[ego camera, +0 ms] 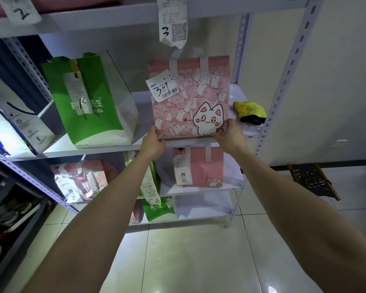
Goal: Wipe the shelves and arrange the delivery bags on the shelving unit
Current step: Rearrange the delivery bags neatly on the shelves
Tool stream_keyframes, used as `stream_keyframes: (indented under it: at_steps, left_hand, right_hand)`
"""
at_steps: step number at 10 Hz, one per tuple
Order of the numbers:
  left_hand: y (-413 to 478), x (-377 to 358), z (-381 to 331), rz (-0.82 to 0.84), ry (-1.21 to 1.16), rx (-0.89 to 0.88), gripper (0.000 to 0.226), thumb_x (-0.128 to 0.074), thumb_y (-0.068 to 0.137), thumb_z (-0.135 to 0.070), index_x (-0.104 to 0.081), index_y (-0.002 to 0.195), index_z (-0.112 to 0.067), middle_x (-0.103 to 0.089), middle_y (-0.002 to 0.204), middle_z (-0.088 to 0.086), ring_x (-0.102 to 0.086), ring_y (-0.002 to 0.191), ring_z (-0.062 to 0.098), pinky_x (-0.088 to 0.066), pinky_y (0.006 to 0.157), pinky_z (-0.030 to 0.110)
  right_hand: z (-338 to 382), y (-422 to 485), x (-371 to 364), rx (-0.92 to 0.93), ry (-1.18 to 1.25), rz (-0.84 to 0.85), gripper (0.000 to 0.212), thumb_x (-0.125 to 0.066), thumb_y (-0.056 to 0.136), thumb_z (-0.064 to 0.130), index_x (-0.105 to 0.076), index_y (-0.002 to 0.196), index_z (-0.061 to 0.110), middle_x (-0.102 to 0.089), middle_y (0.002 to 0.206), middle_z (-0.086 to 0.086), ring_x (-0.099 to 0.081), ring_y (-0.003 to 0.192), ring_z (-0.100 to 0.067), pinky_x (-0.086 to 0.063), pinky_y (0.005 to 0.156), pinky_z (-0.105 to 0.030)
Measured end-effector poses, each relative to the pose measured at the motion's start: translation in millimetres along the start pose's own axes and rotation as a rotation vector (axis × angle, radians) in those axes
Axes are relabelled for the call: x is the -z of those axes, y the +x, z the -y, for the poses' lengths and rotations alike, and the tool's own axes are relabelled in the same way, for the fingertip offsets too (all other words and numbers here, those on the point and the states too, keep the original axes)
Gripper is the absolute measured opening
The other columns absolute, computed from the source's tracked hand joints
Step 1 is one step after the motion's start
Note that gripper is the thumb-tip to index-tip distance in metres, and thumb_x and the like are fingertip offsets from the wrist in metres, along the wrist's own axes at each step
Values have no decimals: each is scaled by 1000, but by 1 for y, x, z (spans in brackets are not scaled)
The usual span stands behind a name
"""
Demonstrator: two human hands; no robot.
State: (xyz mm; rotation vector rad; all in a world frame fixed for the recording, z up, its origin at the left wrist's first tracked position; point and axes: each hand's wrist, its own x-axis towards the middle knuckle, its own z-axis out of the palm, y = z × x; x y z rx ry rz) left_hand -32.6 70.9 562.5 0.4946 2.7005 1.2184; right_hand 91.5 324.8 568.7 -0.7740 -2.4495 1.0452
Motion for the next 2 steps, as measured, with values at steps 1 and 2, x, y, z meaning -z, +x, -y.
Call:
stream_keyframes:
  at_steps: [1,2]
  left_hand:
    - [2,3,-2,17,21,2,59,-64,99,-9,-43,153,-21,-61,149,4,-58,137,30,-52,112,49]
    - [-3,6,0,-28,6,-20,59,-65,101,-9,-43,155,-18,-60,152,5,-58,139,29,-51,113,46]
  right_hand:
    - [-2,2,0,-3,18,19,52,-76,83,28,-56,128,12,-70,118,-6,-67,105,-28,-60,83,-46]
    - [-7,-8,-4,-51,74,-47,53,-71,86,27,-54,135,13,-68,123,-5,-67,106,-27,-60,88,-47]
